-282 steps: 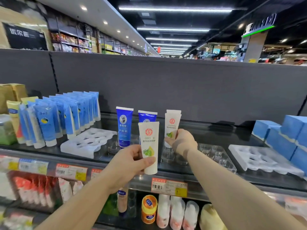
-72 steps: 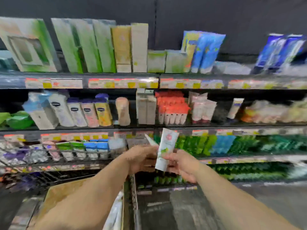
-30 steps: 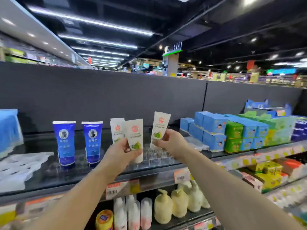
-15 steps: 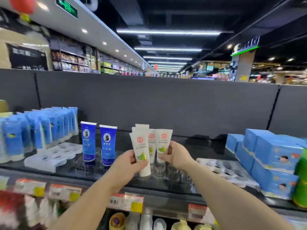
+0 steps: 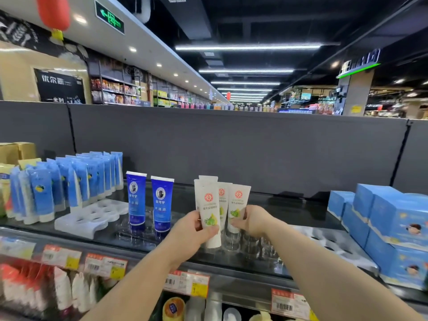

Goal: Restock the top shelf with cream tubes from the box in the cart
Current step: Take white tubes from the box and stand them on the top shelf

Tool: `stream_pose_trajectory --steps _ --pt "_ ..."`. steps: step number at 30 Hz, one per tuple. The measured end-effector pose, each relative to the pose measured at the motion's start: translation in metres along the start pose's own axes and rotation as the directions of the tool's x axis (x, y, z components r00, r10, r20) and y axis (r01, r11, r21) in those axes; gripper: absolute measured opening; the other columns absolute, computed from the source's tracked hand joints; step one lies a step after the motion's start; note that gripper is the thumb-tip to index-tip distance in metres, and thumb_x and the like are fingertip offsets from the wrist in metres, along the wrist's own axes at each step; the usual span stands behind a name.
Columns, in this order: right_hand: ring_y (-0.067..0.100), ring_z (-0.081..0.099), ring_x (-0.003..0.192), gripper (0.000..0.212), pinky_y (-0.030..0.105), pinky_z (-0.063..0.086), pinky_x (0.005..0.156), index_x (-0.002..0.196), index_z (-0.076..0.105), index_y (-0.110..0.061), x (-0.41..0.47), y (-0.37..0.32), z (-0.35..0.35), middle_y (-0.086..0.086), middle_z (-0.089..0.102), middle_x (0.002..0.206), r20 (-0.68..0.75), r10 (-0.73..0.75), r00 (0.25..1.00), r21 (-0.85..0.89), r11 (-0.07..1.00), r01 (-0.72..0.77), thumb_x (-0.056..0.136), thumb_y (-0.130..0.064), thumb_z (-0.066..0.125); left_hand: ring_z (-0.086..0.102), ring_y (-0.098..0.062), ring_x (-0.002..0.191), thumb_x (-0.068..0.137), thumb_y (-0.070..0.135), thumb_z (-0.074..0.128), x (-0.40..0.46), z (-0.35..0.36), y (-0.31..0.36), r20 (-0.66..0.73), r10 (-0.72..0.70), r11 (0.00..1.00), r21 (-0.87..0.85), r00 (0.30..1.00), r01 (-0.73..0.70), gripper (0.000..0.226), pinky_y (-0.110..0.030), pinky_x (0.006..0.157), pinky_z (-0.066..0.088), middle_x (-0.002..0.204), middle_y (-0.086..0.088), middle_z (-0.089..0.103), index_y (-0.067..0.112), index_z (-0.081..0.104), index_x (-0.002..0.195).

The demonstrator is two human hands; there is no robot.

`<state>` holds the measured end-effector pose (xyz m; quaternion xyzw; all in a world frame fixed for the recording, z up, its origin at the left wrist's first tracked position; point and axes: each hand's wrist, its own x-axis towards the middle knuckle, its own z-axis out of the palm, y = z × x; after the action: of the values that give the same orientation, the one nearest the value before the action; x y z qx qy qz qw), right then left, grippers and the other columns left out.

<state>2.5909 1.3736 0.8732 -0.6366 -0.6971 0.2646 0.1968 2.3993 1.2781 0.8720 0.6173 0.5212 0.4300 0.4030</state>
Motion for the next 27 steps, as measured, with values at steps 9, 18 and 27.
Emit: stream_pose_trajectory --steps 9,18,27 --pt "0.005 0.064 0.092 0.032 0.022 0.051 0.075 0.111 0.059 -0.033 -0.082 -0.022 -0.020 -0.012 0.068 0.105 -0.156 -0.232 0.960 0.341 0.900 0.273 0.084 -0.047 0.067 0.065 -0.004 0.103 0.087 0.018 0.069 0.005 0.017 0.019 -0.008 0.093 0.995 -0.046 0.996 -0.093 0.035 -0.031 0.089 0.055 0.112 0.014 0.069 0.031 0.060 0.119" --pt "0.011 0.071 0.090 0.017 0.038 0.059 0.083 0.105 0.065 -0.028 -0.061 0.004 -0.044 -0.009 0.073 0.100 -0.274 -0.129 0.953 0.486 0.836 0.253 0.089 -0.027 0.067 0.054 -0.004 0.112 0.090 0.047 0.059 0.016 0.026 -0.006 0.105 0.144 0.803 0.568 0.984 -0.178 0.037 -0.027 0.096 0.046 0.124 0.017 0.059 0.033 0.061 0.124" --pt "0.007 0.060 0.097 0.031 0.019 0.046 0.070 0.121 0.058 -0.025 -0.037 0.019 -0.020 -0.011 0.065 0.118 -0.213 -0.166 0.963 0.127 0.972 0.196 0.092 -0.035 0.062 0.051 -0.001 0.111 0.092 0.047 0.055 0.016 0.024 -0.013 0.184 0.141 0.750 0.622 0.973 -0.227 0.034 -0.022 0.093 0.042 0.126 0.017 0.059 0.033 0.063 0.122"
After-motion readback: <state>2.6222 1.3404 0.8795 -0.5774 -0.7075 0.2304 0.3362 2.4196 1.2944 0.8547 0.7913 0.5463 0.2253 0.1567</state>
